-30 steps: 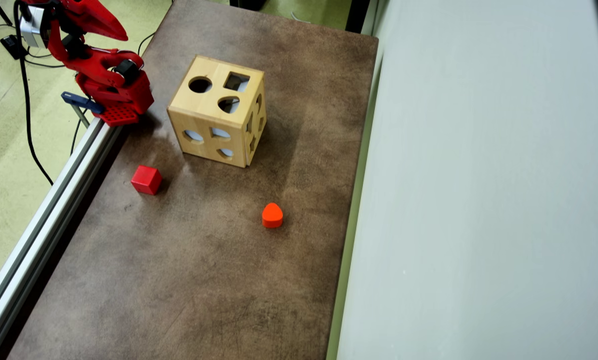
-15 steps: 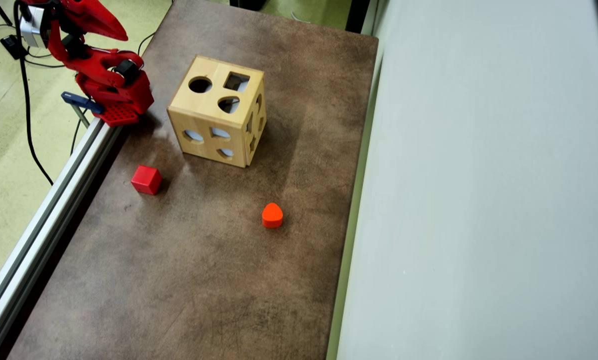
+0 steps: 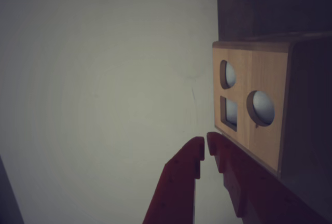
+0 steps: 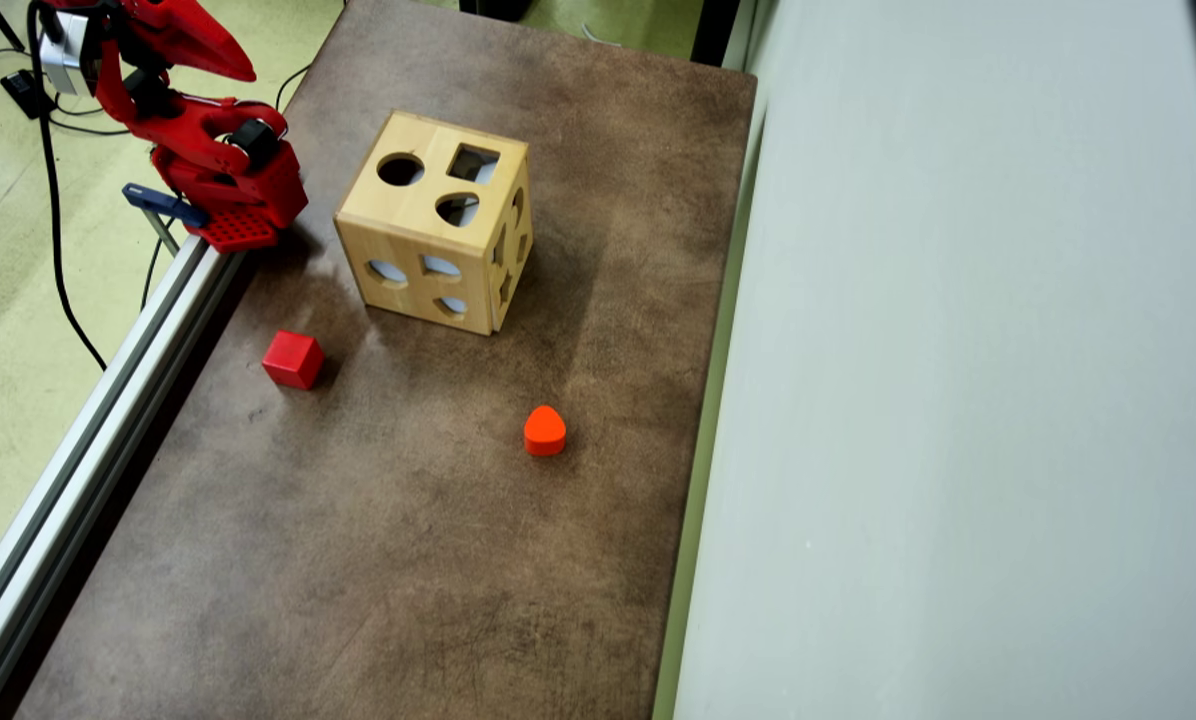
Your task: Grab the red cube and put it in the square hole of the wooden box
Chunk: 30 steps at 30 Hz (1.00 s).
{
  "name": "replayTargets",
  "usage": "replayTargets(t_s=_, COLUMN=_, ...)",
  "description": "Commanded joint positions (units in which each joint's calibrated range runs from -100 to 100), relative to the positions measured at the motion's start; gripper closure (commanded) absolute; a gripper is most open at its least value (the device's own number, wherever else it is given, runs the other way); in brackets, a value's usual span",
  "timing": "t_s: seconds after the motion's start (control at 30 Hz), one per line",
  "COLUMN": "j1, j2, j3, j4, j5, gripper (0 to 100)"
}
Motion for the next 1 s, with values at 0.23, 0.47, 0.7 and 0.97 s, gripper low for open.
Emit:
replayTargets(t_s=0.23, j1=0.5, j2=8.9, j3=0.3, j4=-0.2, j5=0.0, gripper=98)
replayTargets(t_s=0.47, j1=0.9, j2=33.2, j3=-0.9, j4=-0.3, j5=0.5, gripper=98)
replayTargets(t_s=0.7, j1=14.3, j2=51.0, j3=-5.2, j4=-0.3, j5=8.5, gripper=98)
replayTargets(t_s=0.97, j1=33.0, j2=60.1, j3=-4.3, j4=-0.3, j5=26.8, gripper=98)
